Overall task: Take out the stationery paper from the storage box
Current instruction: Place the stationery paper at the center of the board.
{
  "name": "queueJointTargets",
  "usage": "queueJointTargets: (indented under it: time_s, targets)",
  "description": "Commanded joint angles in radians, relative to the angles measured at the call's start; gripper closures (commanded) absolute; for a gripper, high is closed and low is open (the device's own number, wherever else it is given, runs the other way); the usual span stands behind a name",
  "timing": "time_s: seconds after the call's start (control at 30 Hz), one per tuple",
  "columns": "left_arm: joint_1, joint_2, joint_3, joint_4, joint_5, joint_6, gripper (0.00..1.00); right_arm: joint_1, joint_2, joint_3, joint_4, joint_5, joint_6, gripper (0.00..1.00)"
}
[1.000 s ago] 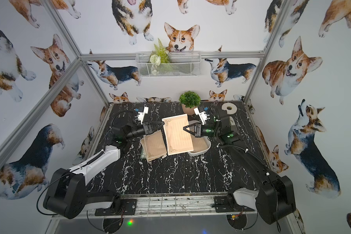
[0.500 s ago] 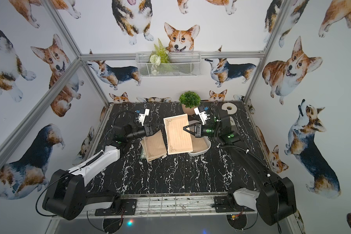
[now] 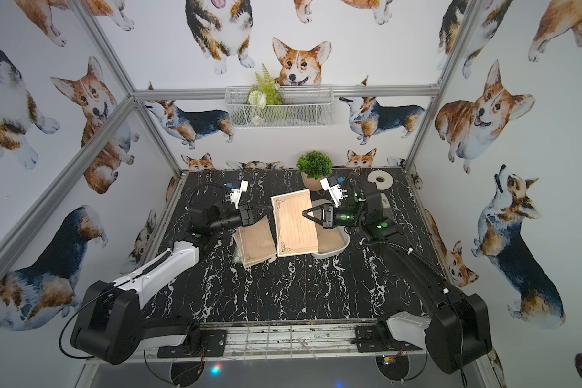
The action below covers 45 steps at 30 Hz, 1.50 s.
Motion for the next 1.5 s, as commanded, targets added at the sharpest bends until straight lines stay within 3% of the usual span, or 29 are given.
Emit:
queueJointTargets:
  time_s: [0.0,0.87,0.93,1.07,1.23,1.3,1.4,1.47]
  targets:
    - [0.001,0.006,0.004,0.013,0.001,0.008,0.68,0.004,0.002,0.010,0.010,-0.017,-0.010,1.00]
    - [0.001,0.026,-0.019,0.124,0.010,-0.064,0.71,0.058,0.098,0.012,0.030,0.010,-0.024,1.00]
    - [0.001,0.028,-0.020,0.140,0.015,-0.075,0.75,0.059,0.119,0.015,0.027,0.019,-0.027,1.00]
    - [0.001,0.028,-0.025,0.169,0.024,-0.090,1.00,0.060,0.141,0.018,0.000,0.040,-0.052,1.00]
    - [0.001,0.027,-0.035,0.176,0.015,-0.089,1.00,0.060,0.154,0.019,-0.057,0.066,-0.098,1.00]
    - [0.002,0.027,-0.035,0.170,0.000,-0.086,1.00,0.059,0.153,0.016,-0.074,0.081,-0.108,0.88]
    - [0.001,0.040,-0.025,0.154,-0.012,-0.083,1.00,0.055,0.151,0.014,-0.101,0.100,-0.129,0.80]
    - [0.001,0.060,-0.018,0.158,-0.013,-0.092,1.00,0.051,0.153,0.012,-0.104,0.104,-0.127,0.62]
